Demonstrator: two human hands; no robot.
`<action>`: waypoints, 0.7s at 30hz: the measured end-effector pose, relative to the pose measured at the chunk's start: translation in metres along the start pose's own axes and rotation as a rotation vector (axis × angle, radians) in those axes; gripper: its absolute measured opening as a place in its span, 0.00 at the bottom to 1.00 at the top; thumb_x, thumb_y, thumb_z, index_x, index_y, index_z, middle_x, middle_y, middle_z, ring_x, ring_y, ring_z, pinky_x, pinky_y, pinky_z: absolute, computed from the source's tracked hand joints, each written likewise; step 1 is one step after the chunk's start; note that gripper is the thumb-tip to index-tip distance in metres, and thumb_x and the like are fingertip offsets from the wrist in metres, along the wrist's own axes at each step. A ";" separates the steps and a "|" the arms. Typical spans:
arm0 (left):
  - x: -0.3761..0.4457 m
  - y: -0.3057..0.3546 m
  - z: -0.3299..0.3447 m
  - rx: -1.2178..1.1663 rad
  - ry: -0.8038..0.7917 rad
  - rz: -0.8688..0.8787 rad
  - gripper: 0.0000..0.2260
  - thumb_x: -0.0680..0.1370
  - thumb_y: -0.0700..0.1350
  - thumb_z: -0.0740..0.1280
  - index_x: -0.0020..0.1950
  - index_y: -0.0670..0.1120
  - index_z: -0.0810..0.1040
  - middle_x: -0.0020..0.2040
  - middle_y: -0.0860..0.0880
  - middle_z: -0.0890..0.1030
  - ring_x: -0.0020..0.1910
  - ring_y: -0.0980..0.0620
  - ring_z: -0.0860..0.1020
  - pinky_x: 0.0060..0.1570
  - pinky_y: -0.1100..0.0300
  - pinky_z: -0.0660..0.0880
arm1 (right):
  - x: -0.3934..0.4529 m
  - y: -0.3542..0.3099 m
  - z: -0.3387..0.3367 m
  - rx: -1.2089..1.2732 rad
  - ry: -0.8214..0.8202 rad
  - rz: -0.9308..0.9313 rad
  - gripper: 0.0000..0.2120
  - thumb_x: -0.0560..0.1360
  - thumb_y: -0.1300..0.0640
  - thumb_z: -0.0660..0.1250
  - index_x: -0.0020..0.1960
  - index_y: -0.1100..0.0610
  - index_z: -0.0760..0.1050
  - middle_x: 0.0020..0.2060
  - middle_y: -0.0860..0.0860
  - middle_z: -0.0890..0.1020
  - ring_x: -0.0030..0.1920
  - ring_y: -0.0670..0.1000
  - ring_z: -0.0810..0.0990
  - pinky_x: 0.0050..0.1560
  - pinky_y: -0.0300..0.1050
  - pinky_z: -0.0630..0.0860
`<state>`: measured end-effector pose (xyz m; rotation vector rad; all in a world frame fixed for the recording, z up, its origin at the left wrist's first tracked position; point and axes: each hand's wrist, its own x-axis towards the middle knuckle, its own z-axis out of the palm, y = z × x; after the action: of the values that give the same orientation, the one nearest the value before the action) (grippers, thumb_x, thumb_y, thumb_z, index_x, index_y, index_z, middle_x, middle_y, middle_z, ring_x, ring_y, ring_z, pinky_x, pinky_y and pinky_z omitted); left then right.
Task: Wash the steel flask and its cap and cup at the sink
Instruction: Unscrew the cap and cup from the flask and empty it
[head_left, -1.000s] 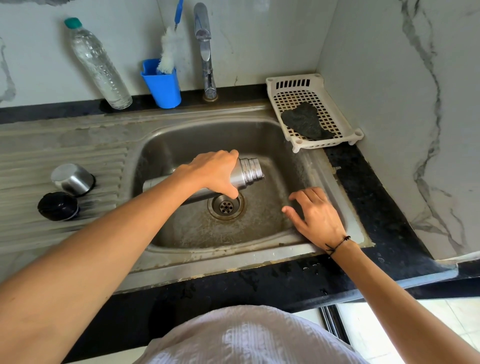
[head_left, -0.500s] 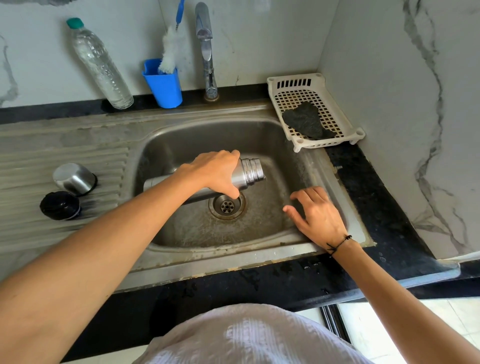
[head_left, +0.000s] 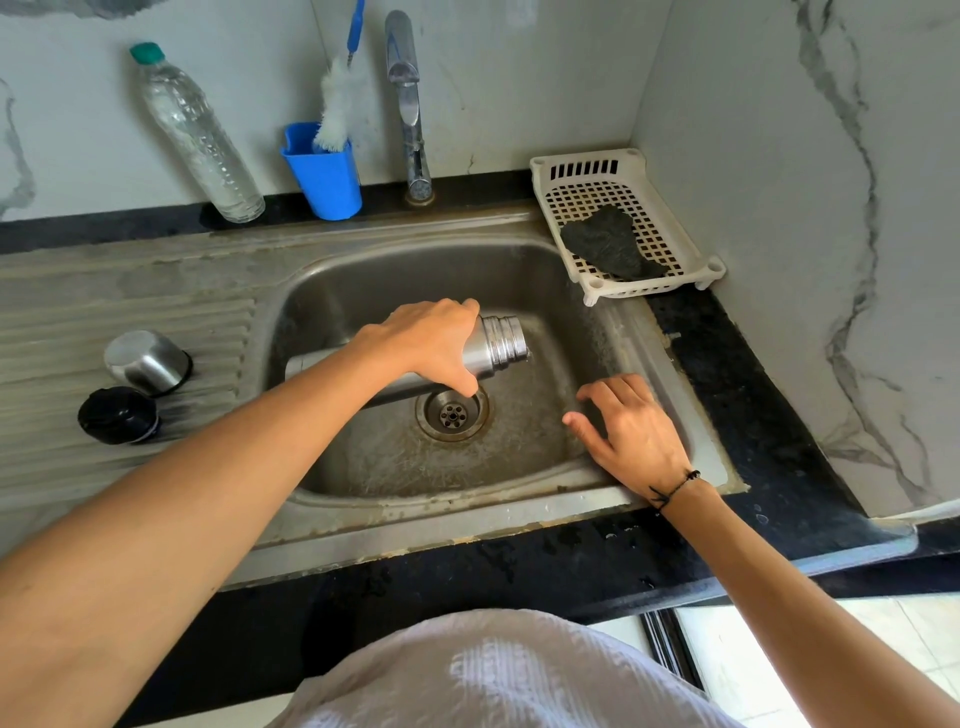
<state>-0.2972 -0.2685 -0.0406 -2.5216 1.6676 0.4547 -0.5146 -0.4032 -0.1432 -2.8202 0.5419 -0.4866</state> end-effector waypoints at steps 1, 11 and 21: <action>0.000 0.000 0.000 0.001 -0.001 0.001 0.22 0.66 0.52 0.74 0.47 0.45 0.65 0.38 0.49 0.70 0.32 0.53 0.69 0.27 0.59 0.64 | 0.000 0.000 0.000 0.001 0.002 -0.001 0.25 0.77 0.41 0.53 0.50 0.60 0.78 0.44 0.55 0.81 0.51 0.57 0.76 0.44 0.50 0.77; 0.001 -0.001 -0.002 0.000 -0.009 0.012 0.22 0.66 0.52 0.74 0.47 0.45 0.66 0.38 0.49 0.69 0.32 0.53 0.68 0.28 0.59 0.65 | 0.000 -0.001 0.000 0.000 -0.001 0.005 0.25 0.77 0.41 0.54 0.50 0.60 0.77 0.44 0.55 0.81 0.52 0.57 0.76 0.45 0.50 0.77; 0.001 0.000 -0.004 0.002 -0.002 0.008 0.22 0.66 0.52 0.74 0.48 0.44 0.66 0.38 0.49 0.69 0.31 0.53 0.68 0.27 0.59 0.64 | -0.001 0.000 0.000 0.000 0.000 0.003 0.26 0.77 0.40 0.53 0.50 0.60 0.78 0.44 0.55 0.81 0.51 0.58 0.76 0.45 0.50 0.77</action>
<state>-0.2960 -0.2704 -0.0375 -2.5132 1.6776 0.4556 -0.5150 -0.4026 -0.1431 -2.8188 0.5461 -0.4854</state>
